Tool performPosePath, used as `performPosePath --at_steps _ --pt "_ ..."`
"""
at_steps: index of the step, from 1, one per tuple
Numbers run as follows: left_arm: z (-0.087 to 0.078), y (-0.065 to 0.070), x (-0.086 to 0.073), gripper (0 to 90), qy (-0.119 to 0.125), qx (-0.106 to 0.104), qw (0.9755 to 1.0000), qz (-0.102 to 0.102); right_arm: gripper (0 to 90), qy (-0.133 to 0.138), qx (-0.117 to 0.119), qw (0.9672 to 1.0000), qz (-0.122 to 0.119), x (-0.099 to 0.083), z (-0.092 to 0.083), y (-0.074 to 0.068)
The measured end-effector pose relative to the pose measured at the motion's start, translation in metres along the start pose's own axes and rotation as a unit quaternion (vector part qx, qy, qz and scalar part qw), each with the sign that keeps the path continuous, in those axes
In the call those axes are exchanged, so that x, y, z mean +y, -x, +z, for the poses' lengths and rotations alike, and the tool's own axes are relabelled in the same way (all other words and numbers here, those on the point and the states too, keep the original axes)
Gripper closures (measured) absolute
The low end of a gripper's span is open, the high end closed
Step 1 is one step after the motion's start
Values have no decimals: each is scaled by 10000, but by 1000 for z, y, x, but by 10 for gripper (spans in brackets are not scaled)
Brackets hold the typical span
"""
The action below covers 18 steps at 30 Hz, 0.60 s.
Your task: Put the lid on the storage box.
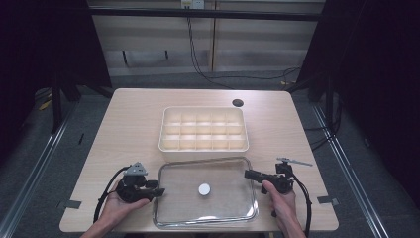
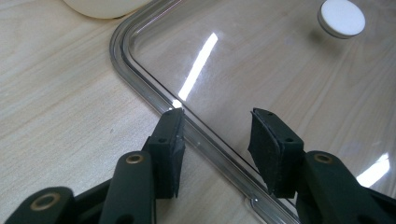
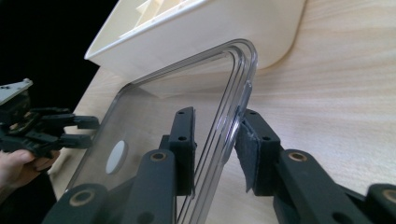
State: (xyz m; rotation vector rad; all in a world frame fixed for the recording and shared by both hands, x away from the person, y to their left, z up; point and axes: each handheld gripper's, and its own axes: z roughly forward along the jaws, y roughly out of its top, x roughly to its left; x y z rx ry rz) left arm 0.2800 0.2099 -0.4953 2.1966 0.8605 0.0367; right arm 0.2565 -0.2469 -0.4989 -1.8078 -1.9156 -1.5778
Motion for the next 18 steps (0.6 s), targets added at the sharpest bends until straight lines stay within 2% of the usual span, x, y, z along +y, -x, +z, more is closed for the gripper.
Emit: performPosePath --at_steps 2,6,10,13,16,18 --pt "-1 -1 0 549 -27 -49 10000 -24 636 -113 33 9998 -134 0 1 -1" --pt "-1 -2 0 548 -31 -78 10000 -40 638 -243 257 9991 -250 0 5 -3" --pt "-1 -4 0 547 -16 -113 9999 -73 642 -336 171 9989 -272 2 8 -5" --pt "-1 -4 0 496 -3 -134 9999 -81 674 -276 284 9989 -254 2 6 -4" --pt "-1 -3 0 436 5 -38 10000 -25 696 -197 361 9987 -287 2 3 -7" --pt "-1 -4 0 376 11 26 10000 -69 707 -136 399 9986 -312 0 1 -9"
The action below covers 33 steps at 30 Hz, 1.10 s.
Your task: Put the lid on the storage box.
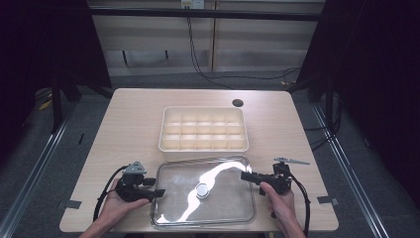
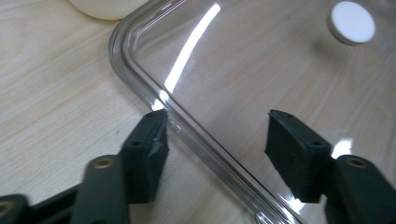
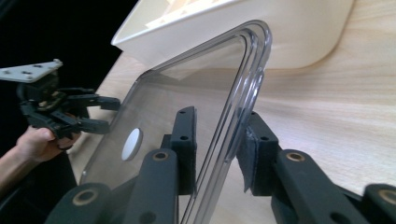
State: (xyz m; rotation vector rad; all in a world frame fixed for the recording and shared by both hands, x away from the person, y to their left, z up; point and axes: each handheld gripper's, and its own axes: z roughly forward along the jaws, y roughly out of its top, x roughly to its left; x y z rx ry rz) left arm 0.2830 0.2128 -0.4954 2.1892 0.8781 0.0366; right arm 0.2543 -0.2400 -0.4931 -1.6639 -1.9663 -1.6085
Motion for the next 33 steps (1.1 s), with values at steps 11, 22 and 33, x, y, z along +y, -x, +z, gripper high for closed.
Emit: performPosePath --at_steps 11,22,33 --pt "1 -3 0 279 99 -156 9996 -206 728 123 74 9999 -93 0 -6 -3" --pt "1 -9 2 385 148 -433 9971 -604 738 95 -39 9998 -196 -1 -10 -3" --pt "-8 -9 3 458 356 -529 9959 -641 718 61 -114 9997 -217 -2 -7 -3"
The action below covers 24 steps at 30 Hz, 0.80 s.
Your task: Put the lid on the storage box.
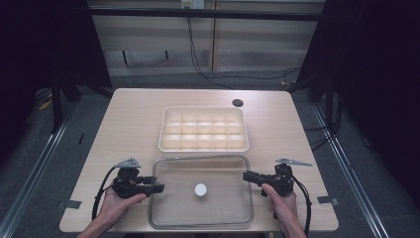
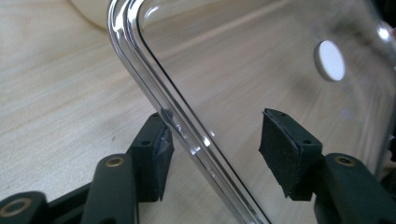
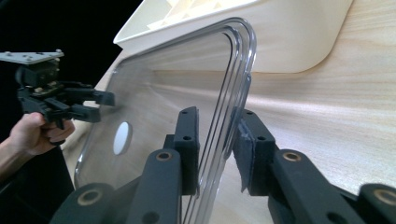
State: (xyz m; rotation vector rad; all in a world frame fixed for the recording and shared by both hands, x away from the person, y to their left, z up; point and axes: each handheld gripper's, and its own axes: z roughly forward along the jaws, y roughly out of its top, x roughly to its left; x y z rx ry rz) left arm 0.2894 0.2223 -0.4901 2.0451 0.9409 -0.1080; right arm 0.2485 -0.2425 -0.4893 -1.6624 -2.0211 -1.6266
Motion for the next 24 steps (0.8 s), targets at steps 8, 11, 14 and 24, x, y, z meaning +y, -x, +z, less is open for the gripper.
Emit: performPosePath --at_steps 8,11,14,24 --pt "-7 3 4 519 183 -29 9998 -17 706 6 -153 9998 -83 1 2 -2" --pt "-10 2 5 533 231 -127 9997 -8 704 38 -161 9998 -108 1 1 -3" --pt "-10 2 5 549 295 -161 9994 -33 703 94 -161 9997 -149 2 0 -4" --pt "-19 5 9 593 555 -123 9983 88 700 222 -222 9992 -227 6 -1 -10"
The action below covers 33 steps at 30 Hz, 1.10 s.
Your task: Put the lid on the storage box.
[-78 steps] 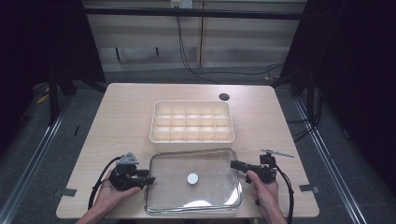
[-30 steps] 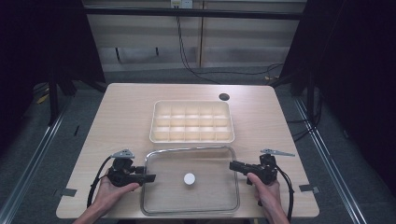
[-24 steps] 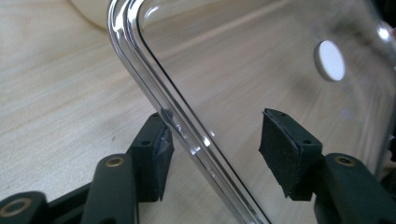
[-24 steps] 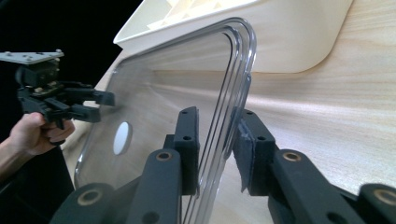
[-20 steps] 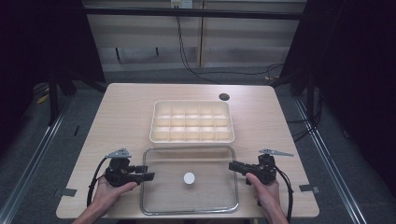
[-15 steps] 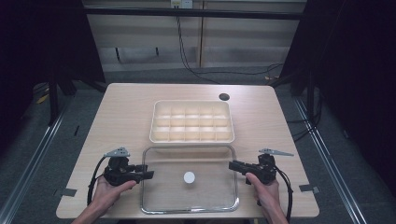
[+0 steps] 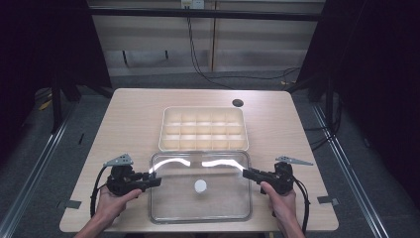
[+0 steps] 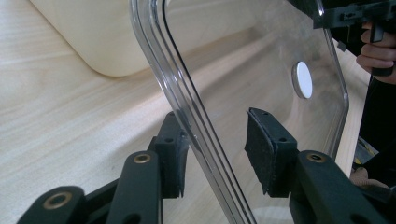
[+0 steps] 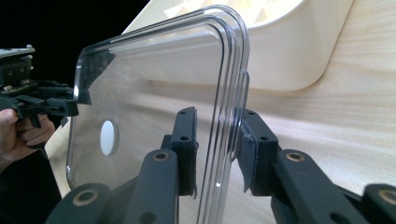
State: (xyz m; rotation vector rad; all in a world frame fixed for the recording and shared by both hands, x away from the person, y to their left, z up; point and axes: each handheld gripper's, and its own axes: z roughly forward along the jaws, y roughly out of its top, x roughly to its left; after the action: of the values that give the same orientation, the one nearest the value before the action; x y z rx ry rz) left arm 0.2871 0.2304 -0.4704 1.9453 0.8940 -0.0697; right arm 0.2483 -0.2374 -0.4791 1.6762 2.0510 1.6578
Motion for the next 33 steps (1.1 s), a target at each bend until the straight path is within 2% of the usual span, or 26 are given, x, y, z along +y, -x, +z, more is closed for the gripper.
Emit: performPosePath --at_steps 4,12,20,24,33 --pt "-1 -1 2 605 37 -42 10000 -28 693 60 -66 10000 -38 2 0 -3" --pt "-5 -1 7 639 163 -93 9998 25 706 216 -40 9998 -25 6 -3 -6" --pt "-14 4 15 683 402 -74 9989 213 725 438 -8 9990 -115 12 -11 -13" --pt "-15 5 17 698 459 -106 9987 207 728 466 8 9989 -98 13 -13 -15" --pt "-19 8 23 723 543 -33 9983 227 720 493 -28 9987 -132 21 -14 -19"
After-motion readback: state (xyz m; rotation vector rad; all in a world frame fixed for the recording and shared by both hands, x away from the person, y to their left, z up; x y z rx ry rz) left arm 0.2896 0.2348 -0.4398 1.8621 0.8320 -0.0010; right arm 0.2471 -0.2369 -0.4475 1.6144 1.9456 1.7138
